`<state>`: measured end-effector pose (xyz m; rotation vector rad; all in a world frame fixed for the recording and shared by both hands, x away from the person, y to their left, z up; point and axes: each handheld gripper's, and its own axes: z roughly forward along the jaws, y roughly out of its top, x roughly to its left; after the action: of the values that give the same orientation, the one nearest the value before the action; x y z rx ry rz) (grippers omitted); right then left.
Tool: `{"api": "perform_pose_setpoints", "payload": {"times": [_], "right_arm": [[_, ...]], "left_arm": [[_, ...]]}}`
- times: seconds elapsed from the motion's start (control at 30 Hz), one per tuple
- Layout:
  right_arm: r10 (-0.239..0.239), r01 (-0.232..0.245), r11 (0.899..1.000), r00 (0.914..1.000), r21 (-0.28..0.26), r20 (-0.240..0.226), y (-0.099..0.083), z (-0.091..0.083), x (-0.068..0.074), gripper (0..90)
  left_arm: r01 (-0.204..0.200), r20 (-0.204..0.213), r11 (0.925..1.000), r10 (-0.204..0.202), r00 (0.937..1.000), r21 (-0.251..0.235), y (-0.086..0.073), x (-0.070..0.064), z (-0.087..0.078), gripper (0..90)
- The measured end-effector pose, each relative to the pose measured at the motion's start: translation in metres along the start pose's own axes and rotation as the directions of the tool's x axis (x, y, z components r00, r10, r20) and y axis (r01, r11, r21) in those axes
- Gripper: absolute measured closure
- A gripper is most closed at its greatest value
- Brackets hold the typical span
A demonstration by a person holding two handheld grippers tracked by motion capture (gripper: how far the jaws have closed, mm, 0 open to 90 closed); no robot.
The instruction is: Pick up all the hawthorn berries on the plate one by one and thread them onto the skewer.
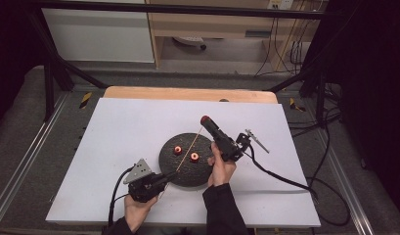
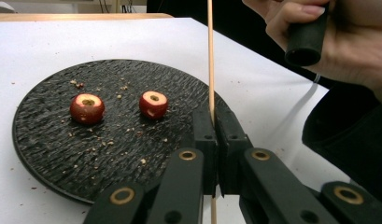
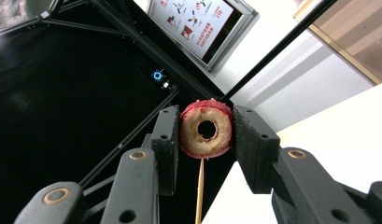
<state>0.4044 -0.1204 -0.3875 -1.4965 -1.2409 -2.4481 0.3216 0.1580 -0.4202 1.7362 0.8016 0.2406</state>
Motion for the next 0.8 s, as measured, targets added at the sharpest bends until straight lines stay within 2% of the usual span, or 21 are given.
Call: {"api": "perform_pose_setpoints", "payload": {"times": [0.43,0.8], "right_arm": [[-0.008,0.008,1.000,1.0000,0.000,-0.003,-0.005,0.000,-0.002,63.1],[-0.035,0.035,0.999,0.9994,0.023,-0.003,-0.011,-0.002,-0.002,63.2]], "left_arm": [[0.067,-0.009,0.9975,-0.067,0.9977,-0.022,0.008,-0.010,0.009,87.8],[0.083,-0.011,0.9959,-0.083,0.9965,-0.036,0.020,-0.009,0.013,87.9]]}}
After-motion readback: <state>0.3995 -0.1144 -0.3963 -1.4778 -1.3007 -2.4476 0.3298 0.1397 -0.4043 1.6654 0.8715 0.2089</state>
